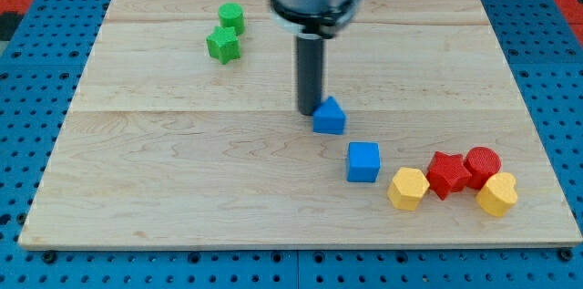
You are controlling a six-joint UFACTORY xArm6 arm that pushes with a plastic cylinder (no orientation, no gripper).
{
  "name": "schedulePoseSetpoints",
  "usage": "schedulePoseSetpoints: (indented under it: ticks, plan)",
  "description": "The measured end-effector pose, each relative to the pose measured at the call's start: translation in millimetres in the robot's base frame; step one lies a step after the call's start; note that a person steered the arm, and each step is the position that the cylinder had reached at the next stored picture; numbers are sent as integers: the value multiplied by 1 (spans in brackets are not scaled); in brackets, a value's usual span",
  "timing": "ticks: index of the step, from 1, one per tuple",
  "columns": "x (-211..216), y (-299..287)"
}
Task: Push the green star into the blue triangle
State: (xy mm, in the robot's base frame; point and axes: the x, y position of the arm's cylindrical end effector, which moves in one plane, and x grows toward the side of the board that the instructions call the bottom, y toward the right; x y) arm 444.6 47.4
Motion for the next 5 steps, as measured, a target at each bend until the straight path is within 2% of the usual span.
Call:
schedulePoseSetpoints:
  ticks: [1,2,3,4,5]
  plan:
    - [0,34]
    - [35,25]
    - [28,26]
    - [9,-52]
    - [32,-178]
